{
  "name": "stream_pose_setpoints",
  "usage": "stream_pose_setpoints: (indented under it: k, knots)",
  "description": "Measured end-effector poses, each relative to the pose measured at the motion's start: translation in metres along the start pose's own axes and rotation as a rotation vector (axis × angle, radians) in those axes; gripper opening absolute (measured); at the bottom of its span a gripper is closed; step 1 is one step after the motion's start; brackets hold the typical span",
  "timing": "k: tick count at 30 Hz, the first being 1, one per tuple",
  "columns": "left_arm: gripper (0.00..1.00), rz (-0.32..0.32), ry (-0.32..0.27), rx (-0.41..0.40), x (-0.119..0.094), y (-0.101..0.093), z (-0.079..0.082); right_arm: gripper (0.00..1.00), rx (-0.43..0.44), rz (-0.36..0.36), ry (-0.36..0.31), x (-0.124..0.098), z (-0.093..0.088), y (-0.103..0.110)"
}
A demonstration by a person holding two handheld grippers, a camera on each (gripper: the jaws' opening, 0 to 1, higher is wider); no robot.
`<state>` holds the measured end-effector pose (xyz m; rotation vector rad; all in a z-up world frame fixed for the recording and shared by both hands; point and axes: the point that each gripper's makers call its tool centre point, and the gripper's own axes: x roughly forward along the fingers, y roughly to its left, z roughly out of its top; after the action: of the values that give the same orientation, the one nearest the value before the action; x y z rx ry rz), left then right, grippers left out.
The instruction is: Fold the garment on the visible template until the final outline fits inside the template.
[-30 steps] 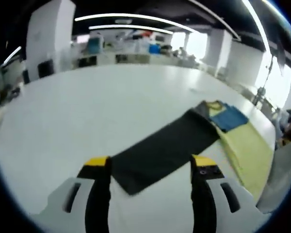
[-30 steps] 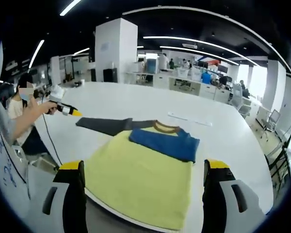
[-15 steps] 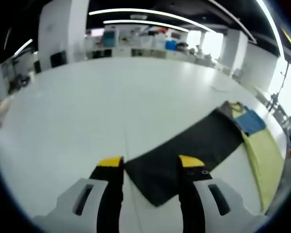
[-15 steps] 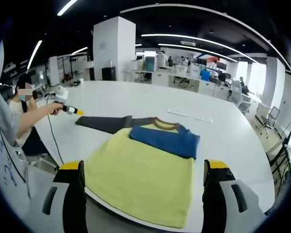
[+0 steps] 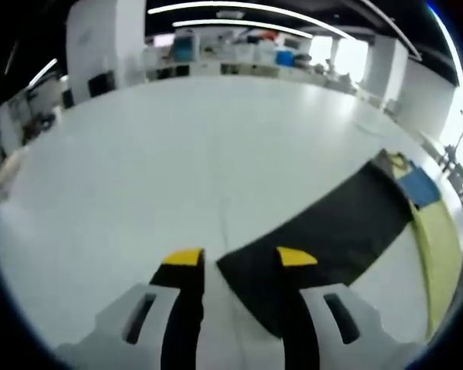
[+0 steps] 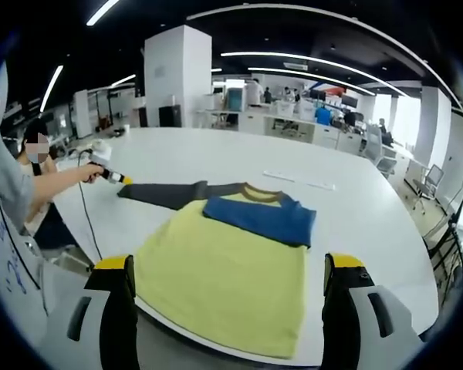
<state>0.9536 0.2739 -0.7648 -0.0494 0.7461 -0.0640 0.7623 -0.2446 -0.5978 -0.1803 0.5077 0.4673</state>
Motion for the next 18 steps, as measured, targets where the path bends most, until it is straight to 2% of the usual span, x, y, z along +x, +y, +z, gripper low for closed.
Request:
stream_pose_setpoints:
  k: [4, 17, 18]
  knots:
    - [0.19, 0.001, 0.003, -0.039, 0.002, 0.002, -0.001, 1.00, 0.006, -0.008, -0.003, 0.000, 0.000, -0.002]
    - [0.15, 0.028, 0.057, -0.039, 0.004, 0.007, -0.014, 1.00, 0.010, -0.006, 0.010, 0.000, -0.003, -0.001]
    - [0.14, 0.039, 0.025, 0.000, 0.005, 0.009, -0.008, 1.00, 0.010, -0.006, 0.011, 0.000, -0.003, -0.001]
